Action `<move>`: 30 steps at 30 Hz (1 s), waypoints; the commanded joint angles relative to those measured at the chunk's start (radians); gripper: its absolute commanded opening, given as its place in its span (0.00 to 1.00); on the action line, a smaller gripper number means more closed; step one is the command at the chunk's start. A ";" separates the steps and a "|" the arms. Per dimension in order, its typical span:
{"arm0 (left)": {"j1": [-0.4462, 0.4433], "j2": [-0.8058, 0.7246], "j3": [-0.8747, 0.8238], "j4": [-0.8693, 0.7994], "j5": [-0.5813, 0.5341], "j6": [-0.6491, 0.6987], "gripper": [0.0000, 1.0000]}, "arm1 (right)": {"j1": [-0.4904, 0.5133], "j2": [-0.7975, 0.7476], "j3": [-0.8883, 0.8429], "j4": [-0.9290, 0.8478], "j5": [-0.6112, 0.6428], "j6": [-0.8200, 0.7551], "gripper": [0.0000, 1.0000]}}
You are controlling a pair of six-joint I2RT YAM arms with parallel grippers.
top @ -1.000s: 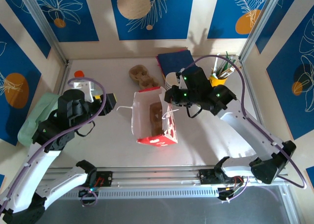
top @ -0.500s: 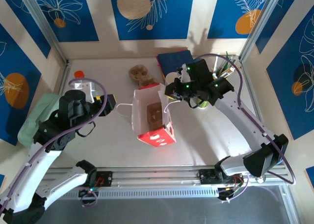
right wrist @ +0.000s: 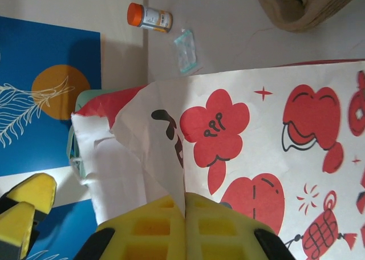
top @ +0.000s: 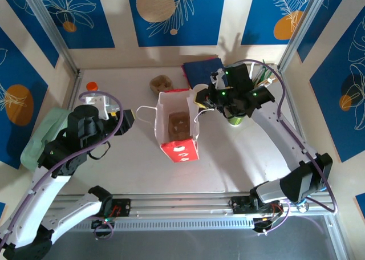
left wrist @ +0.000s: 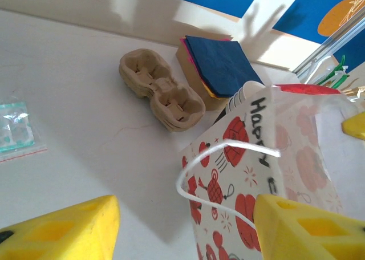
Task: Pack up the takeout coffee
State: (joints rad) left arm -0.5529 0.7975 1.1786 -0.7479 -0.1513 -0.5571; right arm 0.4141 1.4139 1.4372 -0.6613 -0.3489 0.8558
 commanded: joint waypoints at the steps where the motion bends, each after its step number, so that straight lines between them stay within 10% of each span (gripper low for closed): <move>1: -0.002 -0.013 -0.004 0.004 -0.012 -0.016 0.63 | -0.026 0.022 -0.032 0.015 -0.055 -0.049 0.00; 30: -0.002 -0.012 -0.016 0.005 -0.013 -0.020 0.64 | -0.188 0.095 -0.058 0.020 -0.241 -0.242 0.10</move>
State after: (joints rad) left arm -0.5529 0.7937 1.1767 -0.7479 -0.1520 -0.5716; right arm 0.2394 1.4990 1.3537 -0.5949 -0.5468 0.6895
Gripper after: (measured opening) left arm 0.640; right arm 0.084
